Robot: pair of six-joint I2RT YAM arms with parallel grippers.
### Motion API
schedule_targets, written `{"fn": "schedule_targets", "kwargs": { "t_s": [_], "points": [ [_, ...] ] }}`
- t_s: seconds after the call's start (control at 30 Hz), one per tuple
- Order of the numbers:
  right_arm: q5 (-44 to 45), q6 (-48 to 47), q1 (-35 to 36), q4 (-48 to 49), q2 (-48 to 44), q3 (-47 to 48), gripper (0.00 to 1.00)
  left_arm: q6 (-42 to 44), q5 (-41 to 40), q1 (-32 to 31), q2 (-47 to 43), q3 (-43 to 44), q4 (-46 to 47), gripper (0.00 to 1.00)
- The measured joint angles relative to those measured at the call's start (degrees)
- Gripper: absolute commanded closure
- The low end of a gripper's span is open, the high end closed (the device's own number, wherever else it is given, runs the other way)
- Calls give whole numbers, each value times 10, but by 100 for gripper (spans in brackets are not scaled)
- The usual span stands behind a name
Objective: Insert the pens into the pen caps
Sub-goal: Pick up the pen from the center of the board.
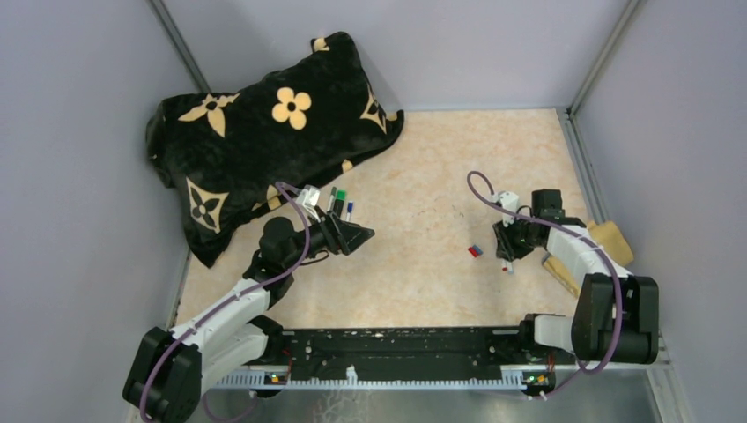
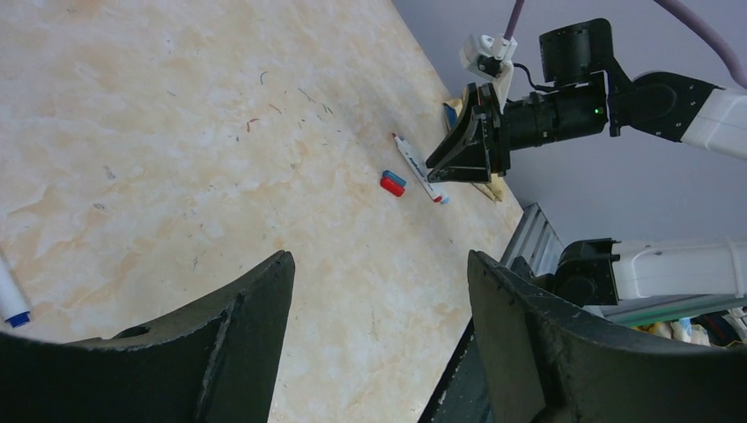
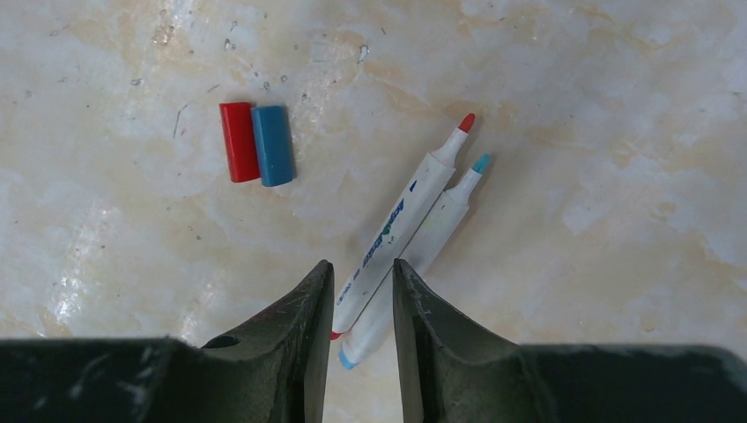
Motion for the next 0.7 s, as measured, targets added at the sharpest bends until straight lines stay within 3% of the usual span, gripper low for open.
{"fn": "schedule_targets", "kwargs": {
  "t_s": [0.27, 0.7],
  "points": [
    [20, 10, 12, 9, 24, 0, 77, -7, 0, 0, 0, -6, 4, 23],
    [54, 15, 54, 24, 46, 2, 72, -23, 3, 0, 0, -12, 15, 22]
  ]
}}
